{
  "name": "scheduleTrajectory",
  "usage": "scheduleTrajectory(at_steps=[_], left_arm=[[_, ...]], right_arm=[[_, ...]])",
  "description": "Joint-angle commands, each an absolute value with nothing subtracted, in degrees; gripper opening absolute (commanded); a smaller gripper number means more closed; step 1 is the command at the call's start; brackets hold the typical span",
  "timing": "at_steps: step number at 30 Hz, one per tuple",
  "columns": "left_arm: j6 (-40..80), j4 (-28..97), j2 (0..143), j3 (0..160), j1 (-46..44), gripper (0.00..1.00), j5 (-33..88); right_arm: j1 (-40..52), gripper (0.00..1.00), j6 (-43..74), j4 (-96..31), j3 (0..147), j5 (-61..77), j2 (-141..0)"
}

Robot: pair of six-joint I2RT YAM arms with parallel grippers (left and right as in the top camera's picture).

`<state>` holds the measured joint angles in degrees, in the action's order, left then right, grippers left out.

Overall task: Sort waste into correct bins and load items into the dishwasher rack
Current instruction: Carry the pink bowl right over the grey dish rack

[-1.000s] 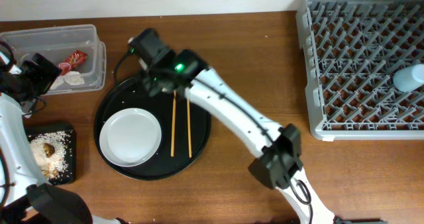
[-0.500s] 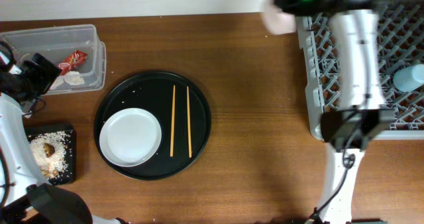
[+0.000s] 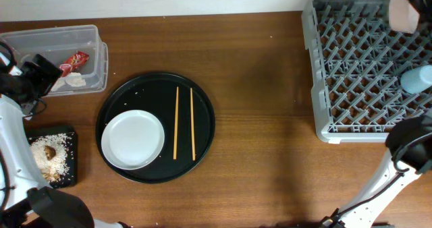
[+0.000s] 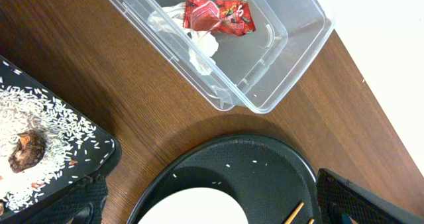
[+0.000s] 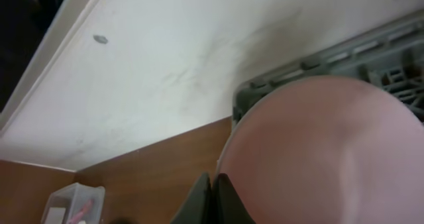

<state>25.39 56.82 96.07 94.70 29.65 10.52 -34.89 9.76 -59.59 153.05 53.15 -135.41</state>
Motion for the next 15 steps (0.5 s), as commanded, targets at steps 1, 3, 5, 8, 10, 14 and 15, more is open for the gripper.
scheduleTrajectory(at_steps=[1,3,5,8,10,14,15], left_arm=[[25.89,56.9,96.09,94.76,29.78,0.99,10.7],[25.89,56.9,96.09,94.76,29.78,0.99,10.7],[25.89,56.9,96.09,94.76,29.78,0.99,10.7],[25.89,56.9,96.09,94.76,29.78,0.99,10.7],[25.89,56.9,96.09,94.76,29.78,0.99,10.7],[25.89,56.9,96.09,94.76,29.78,0.99,10.7],[25.89,56.9,96.09,94.76,29.78,0.99,10.7]], right_arm=[[-35.0,0.04,7.94,-54.48,147.22,58.65,-135.5],[-35.0,0.04,8.03,-48.95,143.59,61.32,-135.5],[-35.0,0.04,12.49,-40.62,138.78,63.29,-135.5],[-34.94,0.04,18.92,-29.32,132.05,63.48,-135.5],[-34.96,0.04,22.06,-21.76,127.42,63.59,-135.5],[-34.96,0.04,25.02,-13.72,122.17,63.86,-135.5],[-34.94,0.04,24.97,-13.1,121.54,63.81,-135.5]])
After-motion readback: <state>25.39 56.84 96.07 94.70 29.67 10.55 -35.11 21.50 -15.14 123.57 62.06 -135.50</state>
